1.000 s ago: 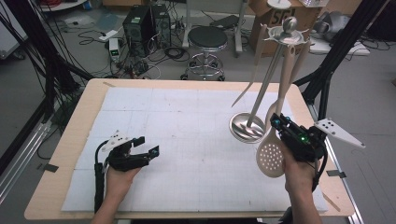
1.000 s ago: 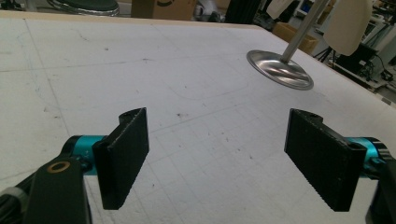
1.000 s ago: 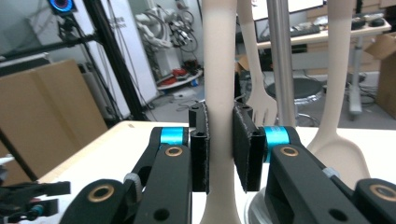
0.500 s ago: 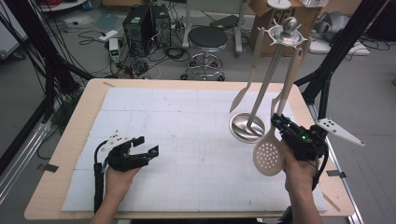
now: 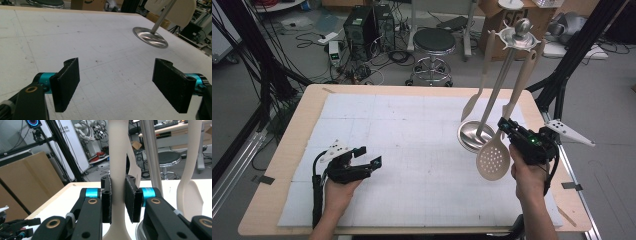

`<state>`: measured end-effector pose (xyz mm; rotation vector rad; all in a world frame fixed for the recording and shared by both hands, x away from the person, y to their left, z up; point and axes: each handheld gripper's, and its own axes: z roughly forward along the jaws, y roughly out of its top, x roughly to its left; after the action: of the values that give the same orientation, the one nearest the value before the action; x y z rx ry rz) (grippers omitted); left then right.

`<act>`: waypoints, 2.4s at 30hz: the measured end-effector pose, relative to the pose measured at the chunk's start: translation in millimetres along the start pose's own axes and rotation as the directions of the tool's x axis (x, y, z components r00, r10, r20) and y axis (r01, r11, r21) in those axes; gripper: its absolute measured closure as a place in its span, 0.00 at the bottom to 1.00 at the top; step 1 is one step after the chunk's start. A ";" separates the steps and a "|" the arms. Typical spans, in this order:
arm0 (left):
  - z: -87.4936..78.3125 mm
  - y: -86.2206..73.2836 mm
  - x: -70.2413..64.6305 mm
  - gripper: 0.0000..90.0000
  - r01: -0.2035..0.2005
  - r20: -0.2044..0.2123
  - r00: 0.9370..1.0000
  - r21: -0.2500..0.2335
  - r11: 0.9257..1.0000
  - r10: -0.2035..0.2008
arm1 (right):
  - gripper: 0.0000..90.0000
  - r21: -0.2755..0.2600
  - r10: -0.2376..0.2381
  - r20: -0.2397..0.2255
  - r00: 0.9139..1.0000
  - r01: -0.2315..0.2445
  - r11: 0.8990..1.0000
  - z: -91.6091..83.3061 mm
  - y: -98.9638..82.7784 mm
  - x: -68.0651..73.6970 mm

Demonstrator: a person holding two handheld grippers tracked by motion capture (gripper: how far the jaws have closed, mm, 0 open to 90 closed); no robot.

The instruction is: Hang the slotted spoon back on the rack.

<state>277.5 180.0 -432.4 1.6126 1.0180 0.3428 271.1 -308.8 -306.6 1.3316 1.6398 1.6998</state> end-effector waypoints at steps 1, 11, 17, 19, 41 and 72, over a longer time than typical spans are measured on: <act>0.0 0.1 -0.1 0.25 0.000 0.000 1.000 -0.001 1.000 0.000 | 0.86 0.003 -0.003 0.000 1.000 0.003 1.000 0.6 0.4 -0.5; -0.6 0.3 0.3 0.25 0.000 0.001 1.000 -0.003 1.000 0.000 | 0.59 -0.015 0.077 0.023 0.997 -0.076 0.997 -0.6 -1.9 -14.1; -0.7 0.5 -0.4 0.25 -0.003 0.005 1.000 -0.003 1.000 0.003 | 0.43 0.015 0.072 0.018 0.997 -0.072 0.997 -0.9 -8.4 -15.9; -0.6 0.6 -0.8 0.25 -0.002 0.006 1.000 -0.003 1.000 0.002 | 0.38 0.023 0.069 0.017 0.997 -0.070 0.997 -0.3 -10.2 -16.1; 0.6 -0.2 -0.8 0.25 -0.006 0.011 1.000 0.002 1.000 0.006 | 0.23 0.125 0.024 -0.122 0.992 -0.009 0.992 18.4 -46.0 -9.4; 1.8 -0.8 -1.6 0.25 -0.009 0.037 0.999 0.000 1.000 0.009 | 0.20 0.199 -0.012 -0.140 0.990 0.040 0.979 28.6 -83.1 -14.7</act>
<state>277.5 177.6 -433.2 1.6187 0.9826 0.3179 276.2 -288.6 -393.2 1.3006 1.9444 1.6804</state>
